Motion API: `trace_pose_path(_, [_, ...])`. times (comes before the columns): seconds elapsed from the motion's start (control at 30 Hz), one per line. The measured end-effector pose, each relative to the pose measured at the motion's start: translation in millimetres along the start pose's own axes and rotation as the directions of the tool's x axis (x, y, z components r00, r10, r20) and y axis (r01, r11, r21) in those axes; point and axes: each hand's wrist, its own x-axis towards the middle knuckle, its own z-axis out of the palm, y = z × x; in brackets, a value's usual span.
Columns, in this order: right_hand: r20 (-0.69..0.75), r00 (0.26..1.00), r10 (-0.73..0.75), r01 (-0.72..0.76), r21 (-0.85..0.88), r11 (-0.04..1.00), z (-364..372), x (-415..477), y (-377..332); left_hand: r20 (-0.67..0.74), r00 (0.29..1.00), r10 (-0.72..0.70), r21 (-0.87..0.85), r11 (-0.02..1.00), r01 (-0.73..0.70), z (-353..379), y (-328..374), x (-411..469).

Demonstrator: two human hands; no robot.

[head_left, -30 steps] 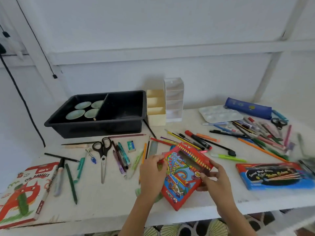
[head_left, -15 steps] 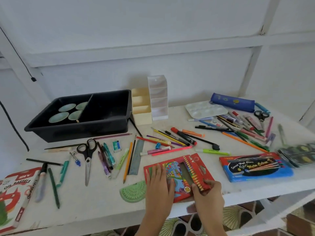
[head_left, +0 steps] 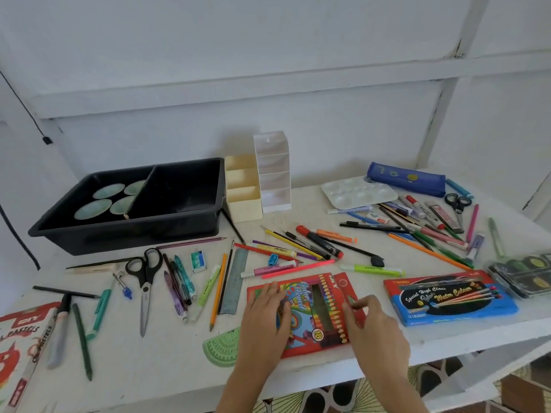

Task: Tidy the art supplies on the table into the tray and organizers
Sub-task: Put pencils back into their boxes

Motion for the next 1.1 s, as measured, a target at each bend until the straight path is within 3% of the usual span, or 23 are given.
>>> trace_pose_path(0.13, [-0.036, 0.989, -0.143, 0.145, 0.046, 0.988, -5.6, 45.2, -10.0, -0.175, 0.983, 0.051, -0.102, 0.992, -0.07, -10.9, -2.2, 34.3])
trace_pose_path(0.23, [-0.027, 0.962, -0.272, 0.273, 0.014, 0.962, -5.5, 78.2, -23.9, -0.212, 0.977, 0.022, -0.129, 0.99, -0.05, -16.9, -8.9, 70.2])
trace_pose_path(0.37, [0.074, 0.9, -0.43, 0.434, -0.065, 0.899, 1.8, 113.0, -38.1, -0.175, 0.985, 0.002, -0.04, 0.999, -0.009, -21.3, -32.4, 112.4])
trace_pose_path(0.53, [0.262, 0.815, -0.517, 0.562, -0.141, 0.815, 17.2, 135.0, -46.1, -0.017, 0.998, 0.058, 0.165, 0.985, -0.055, -19.4, -61.9, 134.9])
trace_pose_path(0.77, [0.267, 0.799, -0.538, 0.585, -0.14, 0.799, 24.2, 141.1, -37.7, -0.089, 0.99, 0.114, 0.154, 0.983, -0.099, -12.2, -72.6, 125.7])
trace_pose_path(0.87, [0.23, 0.804, -0.549, 0.585, -0.134, 0.8, 23.2, 141.8, -29.4, -0.075, 0.98, 0.182, 0.244, 0.957, -0.159, -13.6, -81.3, 125.9])
trace_pose_path(1.1, [0.082, 0.856, -0.51, 0.467, 0.296, 0.833, 1.0, 126.5, -14.9, -0.109, 0.955, 0.275, 0.309, 0.923, -0.23, -25.6, -81.1, 115.4])
